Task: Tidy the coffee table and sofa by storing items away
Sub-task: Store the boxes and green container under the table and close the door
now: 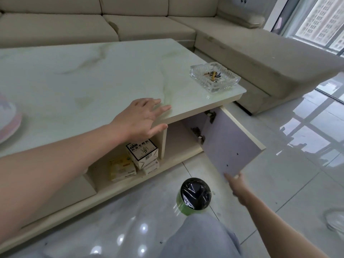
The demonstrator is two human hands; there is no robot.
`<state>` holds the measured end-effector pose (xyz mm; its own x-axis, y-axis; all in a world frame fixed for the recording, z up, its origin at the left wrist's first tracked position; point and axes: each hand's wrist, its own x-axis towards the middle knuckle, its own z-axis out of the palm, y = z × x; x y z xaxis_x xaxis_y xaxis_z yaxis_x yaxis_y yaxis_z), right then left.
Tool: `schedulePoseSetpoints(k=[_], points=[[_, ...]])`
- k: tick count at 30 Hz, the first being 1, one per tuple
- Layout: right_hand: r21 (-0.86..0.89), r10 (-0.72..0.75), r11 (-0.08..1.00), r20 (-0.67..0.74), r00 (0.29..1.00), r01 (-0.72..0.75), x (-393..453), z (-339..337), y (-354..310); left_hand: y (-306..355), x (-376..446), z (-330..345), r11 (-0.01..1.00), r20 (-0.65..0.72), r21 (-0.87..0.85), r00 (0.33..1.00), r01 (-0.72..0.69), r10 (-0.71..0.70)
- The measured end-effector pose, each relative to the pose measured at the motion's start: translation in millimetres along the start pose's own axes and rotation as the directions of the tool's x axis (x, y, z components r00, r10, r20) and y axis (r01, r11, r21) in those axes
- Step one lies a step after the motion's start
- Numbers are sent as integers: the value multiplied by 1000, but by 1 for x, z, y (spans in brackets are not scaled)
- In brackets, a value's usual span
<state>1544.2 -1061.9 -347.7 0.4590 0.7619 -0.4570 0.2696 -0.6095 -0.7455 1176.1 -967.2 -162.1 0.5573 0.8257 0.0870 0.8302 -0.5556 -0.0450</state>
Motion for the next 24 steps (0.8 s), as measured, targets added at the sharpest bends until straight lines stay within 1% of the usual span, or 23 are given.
schedulePoseSetpoints(k=[1,2,4,5,6,9,11,13,14,16,18,19,24], points=[[-103,109,989,64,992,-102,3,10,16,0,1,0,1000,6,-4,1000,8,-8],[-196,196,966,136,971,-167,3,21,31,0,2,1,1000,9,-7,1000,12,-12],[-257,291,940,261,920,-224,4,48,54,-2,4,5,1000,15,-10,1000,15,-15],[-260,299,939,291,909,-226,3,58,60,-2,6,4,1000,13,-15,1000,10,-10],[-250,297,942,310,903,-225,2,71,66,-3,6,6,1000,17,-18,1000,8,-8],[-199,287,950,252,924,-240,4,94,75,-5,5,8,1000,18,-21,1000,14,-14],[-175,274,956,231,934,-237,5,96,69,-5,4,8,1000,21,-27,1000,14,-13],[-145,305,950,227,925,-277,12,90,52,-5,4,8,1000,20,-27,1000,12,-11],[-115,325,945,248,912,-306,16,85,40,-5,4,7,1000,19,-27,1000,13,-13],[-37,315,947,317,895,-320,25,75,9,-5,5,6,1000,14,-26,1000,13,-12],[21,273,953,375,886,-303,29,68,-27,-5,4,7,1000,8,-25,1000,14,-14],[41,254,956,381,889,-290,33,63,-46,-4,5,7,1000,2,-27,1000,14,-14],[81,135,982,330,934,-171,59,63,-123,-3,6,7,999,8,-47,1000,21,-21]])
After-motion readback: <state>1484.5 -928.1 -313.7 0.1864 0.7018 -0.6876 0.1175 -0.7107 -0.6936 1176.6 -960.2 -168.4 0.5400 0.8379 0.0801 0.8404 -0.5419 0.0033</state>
